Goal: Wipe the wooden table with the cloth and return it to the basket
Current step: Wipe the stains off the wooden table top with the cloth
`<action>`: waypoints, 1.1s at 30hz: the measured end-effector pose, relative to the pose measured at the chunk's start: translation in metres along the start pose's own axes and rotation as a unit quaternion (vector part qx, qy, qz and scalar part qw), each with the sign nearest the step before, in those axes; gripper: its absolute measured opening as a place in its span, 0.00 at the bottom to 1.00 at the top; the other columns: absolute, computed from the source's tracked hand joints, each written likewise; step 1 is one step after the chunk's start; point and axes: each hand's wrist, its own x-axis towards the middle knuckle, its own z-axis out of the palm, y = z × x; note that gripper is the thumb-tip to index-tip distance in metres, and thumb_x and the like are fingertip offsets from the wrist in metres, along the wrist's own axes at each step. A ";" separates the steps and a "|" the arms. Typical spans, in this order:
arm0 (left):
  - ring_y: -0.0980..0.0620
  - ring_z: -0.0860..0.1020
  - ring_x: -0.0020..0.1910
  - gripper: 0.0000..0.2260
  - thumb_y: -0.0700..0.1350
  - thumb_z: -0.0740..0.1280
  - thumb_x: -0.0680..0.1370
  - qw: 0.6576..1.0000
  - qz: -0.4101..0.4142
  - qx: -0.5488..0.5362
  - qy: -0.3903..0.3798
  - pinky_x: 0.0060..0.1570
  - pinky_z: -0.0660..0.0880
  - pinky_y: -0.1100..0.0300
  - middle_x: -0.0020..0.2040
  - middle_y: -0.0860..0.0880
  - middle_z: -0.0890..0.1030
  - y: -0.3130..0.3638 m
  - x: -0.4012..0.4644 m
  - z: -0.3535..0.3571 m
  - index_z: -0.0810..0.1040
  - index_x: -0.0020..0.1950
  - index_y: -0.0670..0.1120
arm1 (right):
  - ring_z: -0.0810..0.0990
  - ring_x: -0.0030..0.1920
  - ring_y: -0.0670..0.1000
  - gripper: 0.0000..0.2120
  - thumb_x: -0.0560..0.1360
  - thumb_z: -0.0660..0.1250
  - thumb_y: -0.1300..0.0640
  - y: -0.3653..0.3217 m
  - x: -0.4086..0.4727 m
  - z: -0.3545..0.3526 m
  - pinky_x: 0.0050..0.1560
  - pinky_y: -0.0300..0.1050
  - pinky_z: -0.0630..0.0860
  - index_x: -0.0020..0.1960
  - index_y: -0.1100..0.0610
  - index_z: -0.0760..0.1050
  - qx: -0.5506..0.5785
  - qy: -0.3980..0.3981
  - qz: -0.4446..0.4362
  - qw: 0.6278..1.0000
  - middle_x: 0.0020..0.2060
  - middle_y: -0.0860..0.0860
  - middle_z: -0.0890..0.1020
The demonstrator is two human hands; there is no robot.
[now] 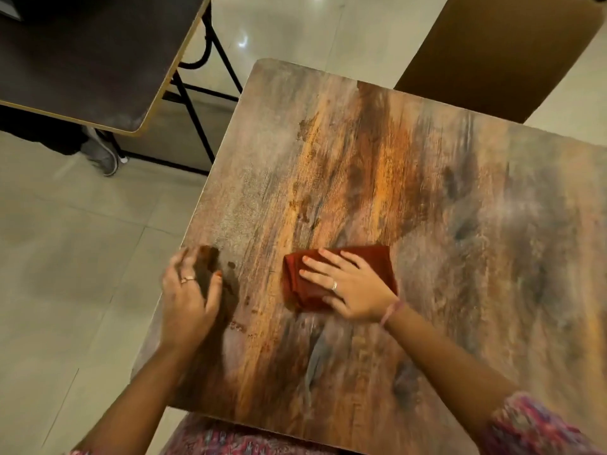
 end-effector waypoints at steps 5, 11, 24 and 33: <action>0.38 0.69 0.64 0.22 0.51 0.58 0.81 0.986 -0.132 -0.089 -0.038 0.61 0.67 0.48 0.63 0.36 0.71 -0.026 0.022 -0.012 0.68 0.68 0.36 | 0.50 0.78 0.51 0.26 0.80 0.56 0.49 0.042 0.060 -0.038 0.74 0.55 0.51 0.77 0.45 0.55 0.096 0.117 0.421 0.894 0.78 0.44 0.54; 0.52 0.76 0.40 0.13 0.52 0.60 0.81 0.873 -0.337 -0.344 -0.079 0.36 0.71 0.65 0.37 0.52 0.80 -0.053 0.045 -0.029 0.77 0.42 0.47 | 0.51 0.77 0.51 0.28 0.77 0.59 0.51 -0.124 0.094 0.012 0.73 0.54 0.54 0.76 0.45 0.57 0.073 0.129 0.306 0.940 0.77 0.44 0.57; 0.55 0.83 0.46 0.14 0.53 0.61 0.80 0.761 -0.352 -0.457 -0.298 0.51 0.76 0.57 0.47 0.50 0.85 -0.092 0.055 -0.038 0.82 0.52 0.46 | 0.47 0.78 0.51 0.28 0.79 0.57 0.52 -0.130 0.153 -0.008 0.75 0.56 0.49 0.78 0.47 0.55 0.131 0.199 0.602 0.762 0.78 0.45 0.53; 0.54 0.84 0.42 0.15 0.53 0.58 0.82 0.735 -0.333 -0.475 -0.352 0.38 0.80 0.61 0.45 0.50 0.86 -0.097 0.056 -0.042 0.81 0.52 0.46 | 0.50 0.78 0.49 0.28 0.78 0.54 0.46 -0.244 0.047 0.044 0.73 0.53 0.54 0.78 0.44 0.54 0.030 0.063 0.256 0.964 0.77 0.44 0.55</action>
